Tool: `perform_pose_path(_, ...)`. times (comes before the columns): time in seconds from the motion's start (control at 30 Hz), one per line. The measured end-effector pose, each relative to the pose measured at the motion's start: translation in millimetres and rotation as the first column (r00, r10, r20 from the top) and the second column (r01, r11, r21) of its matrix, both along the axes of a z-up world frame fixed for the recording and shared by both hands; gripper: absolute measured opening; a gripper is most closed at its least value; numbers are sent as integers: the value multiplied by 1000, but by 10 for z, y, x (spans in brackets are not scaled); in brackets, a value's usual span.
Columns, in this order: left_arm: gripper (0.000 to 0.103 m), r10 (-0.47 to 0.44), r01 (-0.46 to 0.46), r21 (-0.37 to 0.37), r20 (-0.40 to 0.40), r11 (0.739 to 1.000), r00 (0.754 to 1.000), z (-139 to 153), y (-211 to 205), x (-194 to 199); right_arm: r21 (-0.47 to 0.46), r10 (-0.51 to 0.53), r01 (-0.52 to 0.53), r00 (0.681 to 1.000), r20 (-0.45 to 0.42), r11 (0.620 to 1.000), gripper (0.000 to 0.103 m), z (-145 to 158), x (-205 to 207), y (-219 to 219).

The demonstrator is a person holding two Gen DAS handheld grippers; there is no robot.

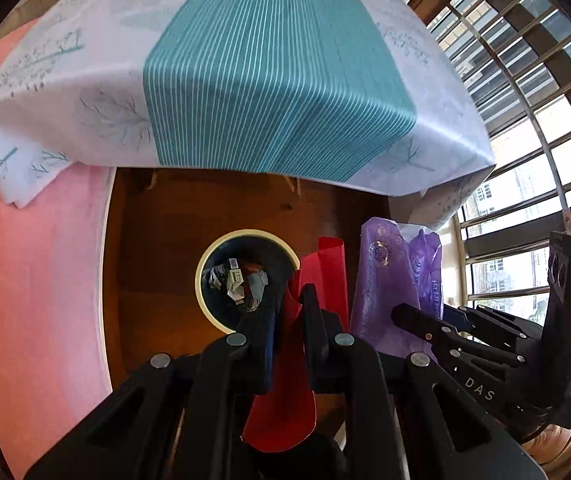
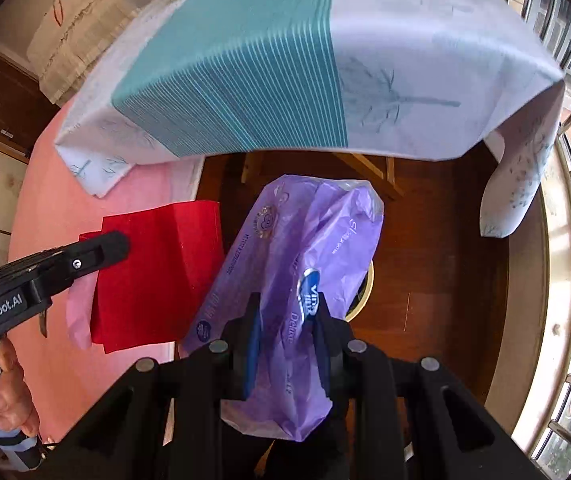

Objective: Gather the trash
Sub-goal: 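Carry the red bag and purple wrapper over the bin and open both tools, then raise both tools from the bin back toward the table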

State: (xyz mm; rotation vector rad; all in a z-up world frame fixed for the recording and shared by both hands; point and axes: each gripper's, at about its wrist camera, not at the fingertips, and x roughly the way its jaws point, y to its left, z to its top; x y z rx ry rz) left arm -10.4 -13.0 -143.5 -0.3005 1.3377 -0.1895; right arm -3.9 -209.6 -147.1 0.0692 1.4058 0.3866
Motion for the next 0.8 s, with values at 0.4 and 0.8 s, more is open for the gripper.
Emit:
perform_pose_path(0.4, 15, -22, 23, 12, -61, 1000, 998, -2363, -60, 135, -44, -75, 71, 992, -100, 997, 27, -2308, 129, 184)
perform_pose_path(0.8, 83, -32, 33, 25, -56, 999, 998, -3225, 45, 205, -29, -42, 38, 986, -160, 999, 67, -3247, 280, 301)
